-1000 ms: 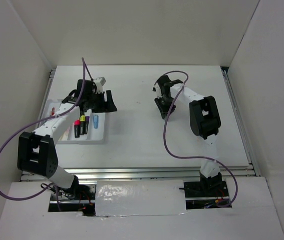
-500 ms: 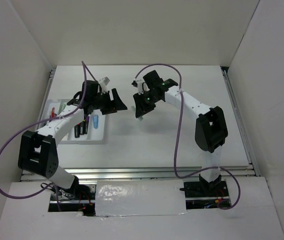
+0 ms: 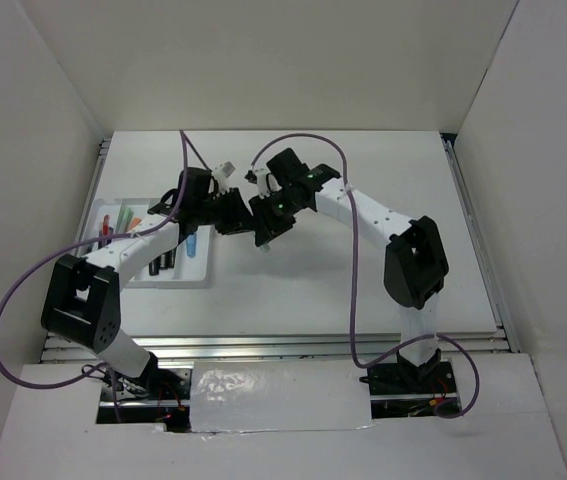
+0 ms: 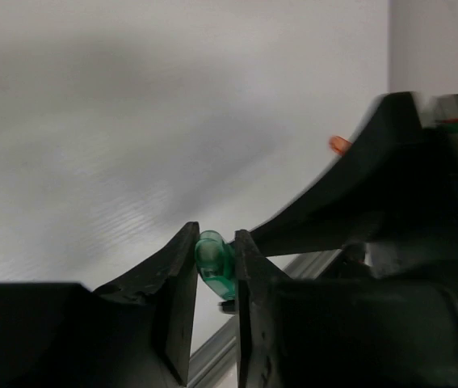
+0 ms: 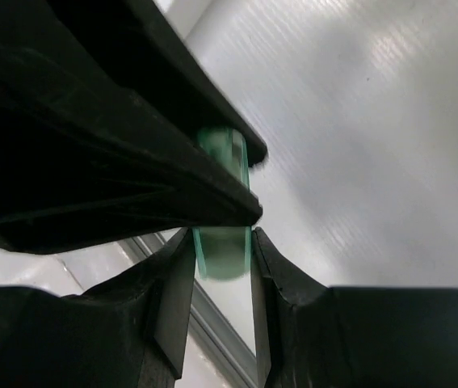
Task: Sort the stationery into containers
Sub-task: Pass the stationery from the right arm to the left, then place the stationery into the container
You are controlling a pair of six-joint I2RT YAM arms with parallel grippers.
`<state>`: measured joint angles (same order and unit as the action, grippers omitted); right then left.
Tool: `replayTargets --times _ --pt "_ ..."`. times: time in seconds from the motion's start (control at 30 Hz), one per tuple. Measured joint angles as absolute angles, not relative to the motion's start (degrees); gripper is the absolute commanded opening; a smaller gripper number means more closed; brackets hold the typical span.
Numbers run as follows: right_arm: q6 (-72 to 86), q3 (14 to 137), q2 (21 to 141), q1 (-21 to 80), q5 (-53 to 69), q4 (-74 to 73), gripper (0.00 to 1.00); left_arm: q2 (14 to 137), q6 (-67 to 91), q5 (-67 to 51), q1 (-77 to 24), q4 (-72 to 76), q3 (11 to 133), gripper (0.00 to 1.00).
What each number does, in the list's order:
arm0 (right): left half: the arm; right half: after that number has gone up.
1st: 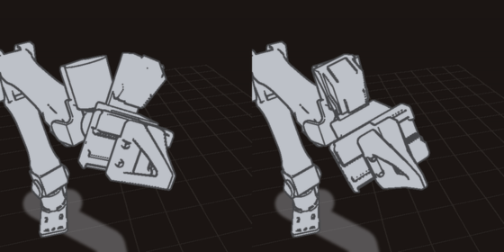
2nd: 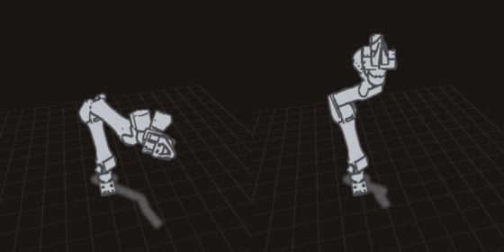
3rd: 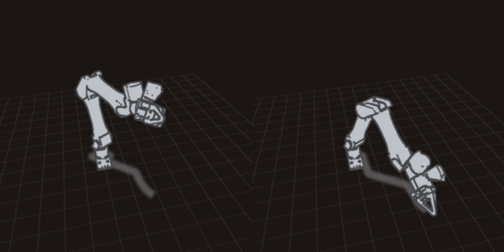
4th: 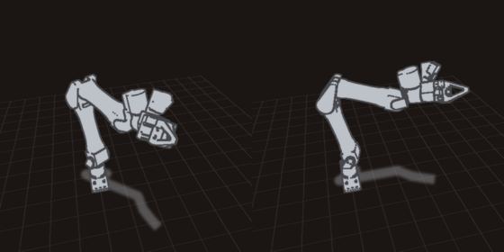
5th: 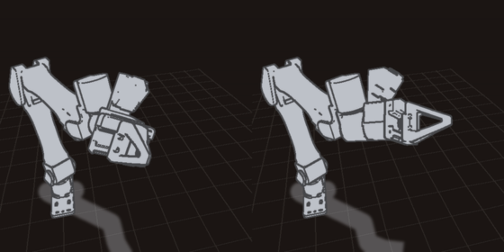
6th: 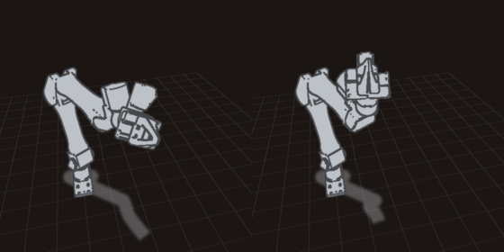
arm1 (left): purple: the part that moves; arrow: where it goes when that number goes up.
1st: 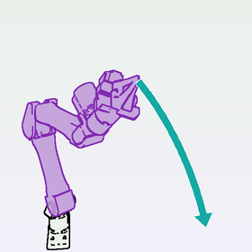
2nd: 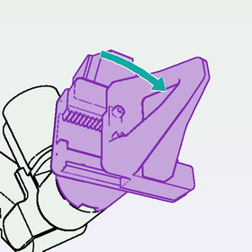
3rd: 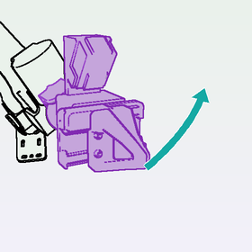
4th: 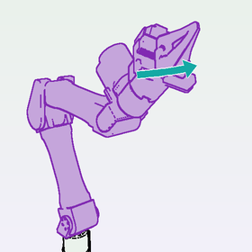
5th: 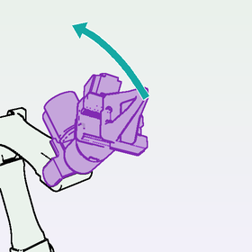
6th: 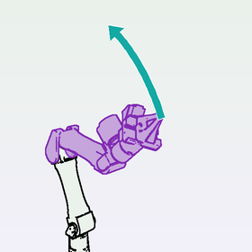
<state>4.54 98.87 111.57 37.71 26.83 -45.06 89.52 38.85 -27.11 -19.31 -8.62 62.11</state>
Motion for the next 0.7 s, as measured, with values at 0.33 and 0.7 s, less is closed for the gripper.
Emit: replayTargets --times 0.33,0.7 --pt "4.2 98.9 111.6 37.3 26.8 -45.6 0.71 89.5 39.9 -29.8 -17.4 -6.9 61.9 0.0" --pt "-8.3 83.9 95.9 15.6 25.9 -49.6 0.7 89.4 18.3 -16.4 -1.6 -24.8 70.4 0.0"
